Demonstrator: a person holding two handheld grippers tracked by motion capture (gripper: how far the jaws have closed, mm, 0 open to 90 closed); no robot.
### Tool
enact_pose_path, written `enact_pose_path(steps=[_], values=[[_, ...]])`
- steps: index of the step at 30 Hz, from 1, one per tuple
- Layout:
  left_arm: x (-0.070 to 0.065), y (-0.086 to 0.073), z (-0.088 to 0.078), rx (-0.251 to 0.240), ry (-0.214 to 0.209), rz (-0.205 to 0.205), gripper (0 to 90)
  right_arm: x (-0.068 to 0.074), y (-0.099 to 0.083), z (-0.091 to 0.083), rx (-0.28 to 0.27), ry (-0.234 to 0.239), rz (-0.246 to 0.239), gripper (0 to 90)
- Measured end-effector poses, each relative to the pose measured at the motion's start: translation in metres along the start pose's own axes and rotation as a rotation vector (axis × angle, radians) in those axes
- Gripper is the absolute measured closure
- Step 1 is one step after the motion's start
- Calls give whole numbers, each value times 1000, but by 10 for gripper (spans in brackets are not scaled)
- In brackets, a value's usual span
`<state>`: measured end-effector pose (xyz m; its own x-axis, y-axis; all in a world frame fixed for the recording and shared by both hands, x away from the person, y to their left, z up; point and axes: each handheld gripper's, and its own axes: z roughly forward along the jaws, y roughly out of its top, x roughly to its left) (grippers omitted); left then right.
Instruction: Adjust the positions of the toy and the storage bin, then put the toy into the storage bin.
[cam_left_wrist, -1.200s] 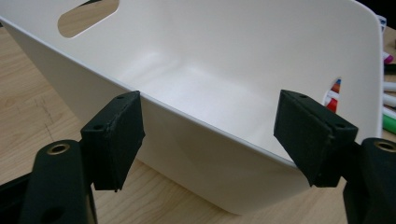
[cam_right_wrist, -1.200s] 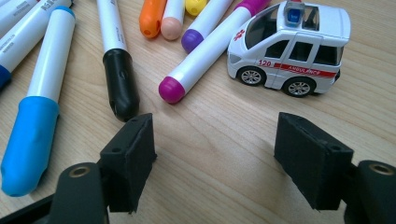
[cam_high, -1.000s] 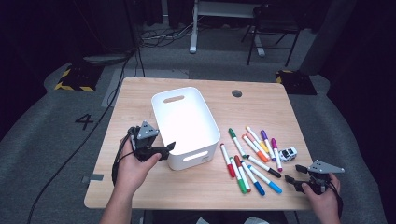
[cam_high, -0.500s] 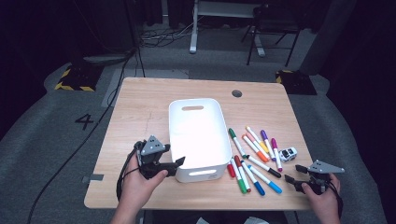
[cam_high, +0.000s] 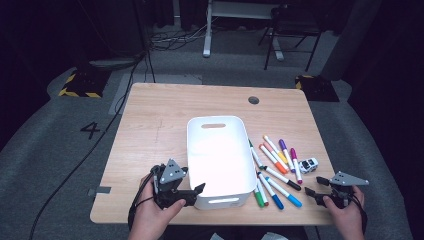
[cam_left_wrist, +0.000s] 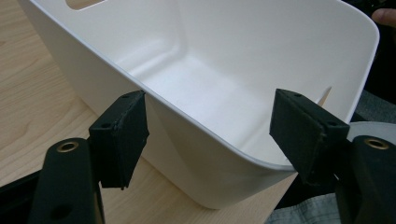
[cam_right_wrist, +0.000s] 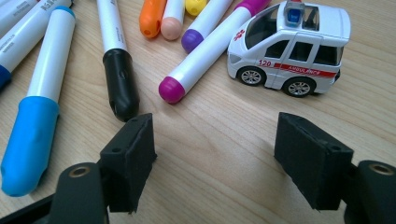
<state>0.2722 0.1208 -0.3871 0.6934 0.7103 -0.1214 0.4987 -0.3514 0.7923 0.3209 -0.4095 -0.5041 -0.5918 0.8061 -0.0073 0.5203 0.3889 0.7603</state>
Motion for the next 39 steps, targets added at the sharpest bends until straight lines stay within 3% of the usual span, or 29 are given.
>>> enact_pose_path(steps=[1,2,5,8,11,15,17,18,21,22,25,28,32,36,39], values=[[1,1,-1,-4,8,19,243,0,0,0,1,-1,-4,292],[2,2,-1,-10,2,4,246,0,0,0,0,0,-2,292],[7,8,-6,-29,6,10,241,0,0,0,1,0,-2,292],[18,14,-15,-55,42,21,237,-1,0,0,3,0,-8,292],[25,14,-19,-48,78,50,222,-1,0,0,4,2,-3,292],[38,12,-26,-50,94,51,208,-1,-1,-1,6,2,-7,293],[46,9,-26,-61,101,44,209,-1,-2,-3,3,-14,14,295],[56,5,-24,-54,103,35,209,-4,-1,-5,10,-4,46,364],[65,0,-20,-44,114,26,210,-7,2,-10,4,8,68,386],[74,-4,-15,-25,132,23,213,-10,6,-15,-15,-3,52,388],[84,-11,-8,-10,142,12,220,-11,12,-20,-20,-7,33,383],[95,-20,2,22,179,5,225,-10,16,-23,-23,-3,38,361],[97,-32,14,64,202,8,223,-8,30,-26,-66,16,21,335],[99,-45,27,92,179,6,220,-9,42,-25,-65,37,-4,343],[101,-55,35,125,192,6,221,-9,49,-24,-59,50,-11,353]])
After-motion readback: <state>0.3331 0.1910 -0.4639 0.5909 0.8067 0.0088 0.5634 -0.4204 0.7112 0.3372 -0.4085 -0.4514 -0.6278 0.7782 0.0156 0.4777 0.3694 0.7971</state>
